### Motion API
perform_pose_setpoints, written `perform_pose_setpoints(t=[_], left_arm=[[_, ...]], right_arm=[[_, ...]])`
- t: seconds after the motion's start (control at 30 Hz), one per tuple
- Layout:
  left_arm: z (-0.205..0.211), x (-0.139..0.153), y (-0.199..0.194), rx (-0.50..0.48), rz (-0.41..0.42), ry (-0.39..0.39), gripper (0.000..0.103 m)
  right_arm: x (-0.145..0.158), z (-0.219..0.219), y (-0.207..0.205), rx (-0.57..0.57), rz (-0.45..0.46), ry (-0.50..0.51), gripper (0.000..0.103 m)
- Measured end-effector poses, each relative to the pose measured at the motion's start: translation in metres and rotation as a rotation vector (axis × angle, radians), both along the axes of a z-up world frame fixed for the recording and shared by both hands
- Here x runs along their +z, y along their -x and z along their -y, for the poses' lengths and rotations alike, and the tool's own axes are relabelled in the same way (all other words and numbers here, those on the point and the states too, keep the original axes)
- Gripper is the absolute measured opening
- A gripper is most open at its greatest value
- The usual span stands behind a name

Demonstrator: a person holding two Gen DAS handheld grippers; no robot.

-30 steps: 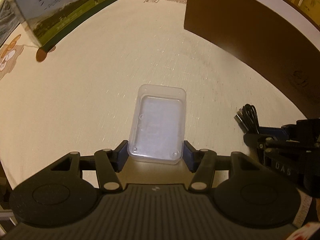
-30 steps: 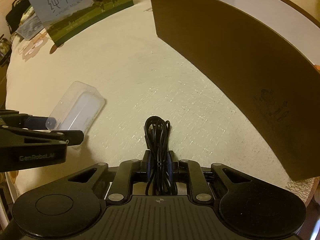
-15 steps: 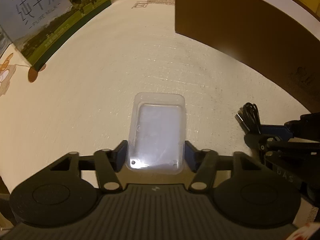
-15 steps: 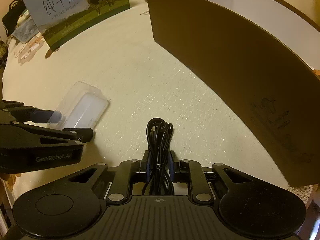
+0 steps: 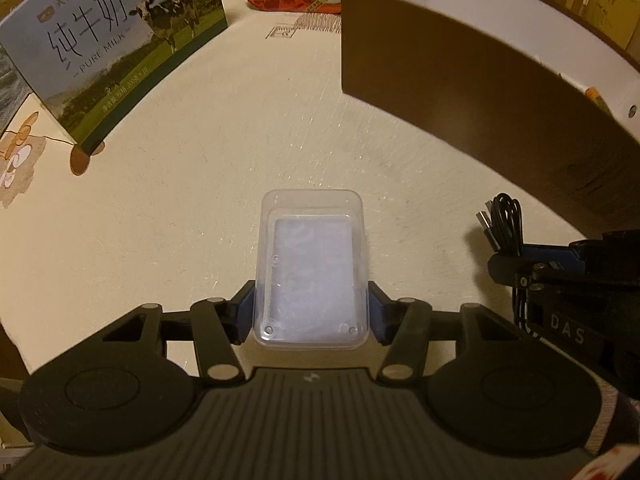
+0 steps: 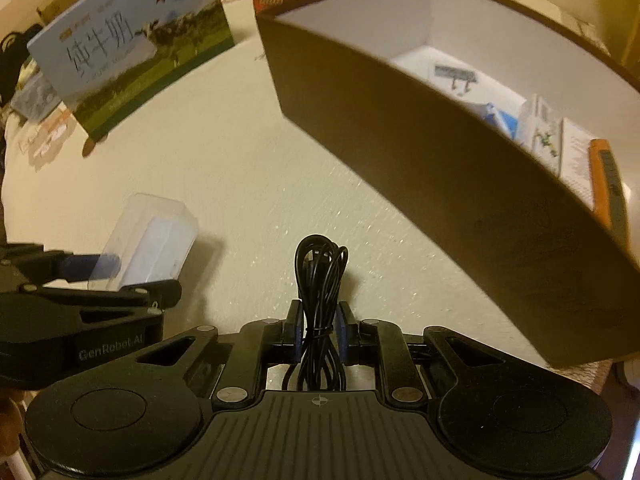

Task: Organize rigid objects
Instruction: 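Carry the clear box and black cable over into the shoebox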

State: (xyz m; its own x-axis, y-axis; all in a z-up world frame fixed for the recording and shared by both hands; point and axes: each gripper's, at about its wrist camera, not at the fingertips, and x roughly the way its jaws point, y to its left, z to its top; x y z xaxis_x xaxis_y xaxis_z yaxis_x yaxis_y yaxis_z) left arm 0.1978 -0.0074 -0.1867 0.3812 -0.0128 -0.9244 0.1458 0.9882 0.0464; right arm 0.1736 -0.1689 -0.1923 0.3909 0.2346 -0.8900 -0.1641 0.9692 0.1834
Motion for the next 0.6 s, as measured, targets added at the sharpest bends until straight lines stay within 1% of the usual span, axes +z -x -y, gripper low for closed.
perform_pose_setpoints(t=[0.3,0.6], left_arm=[[0.015,0.046,0.003,-0.006,0.049,0.01,0.052],[0.047,0.09,-0.012,-0.086,0.116,0.015,0.052]], right_arm=[[0.044,0.004,0.008,-0.042,0.062,-0.014,0.013],[0.088,0.032,-0.001,-0.132,0.13,-0.027,0.013]])
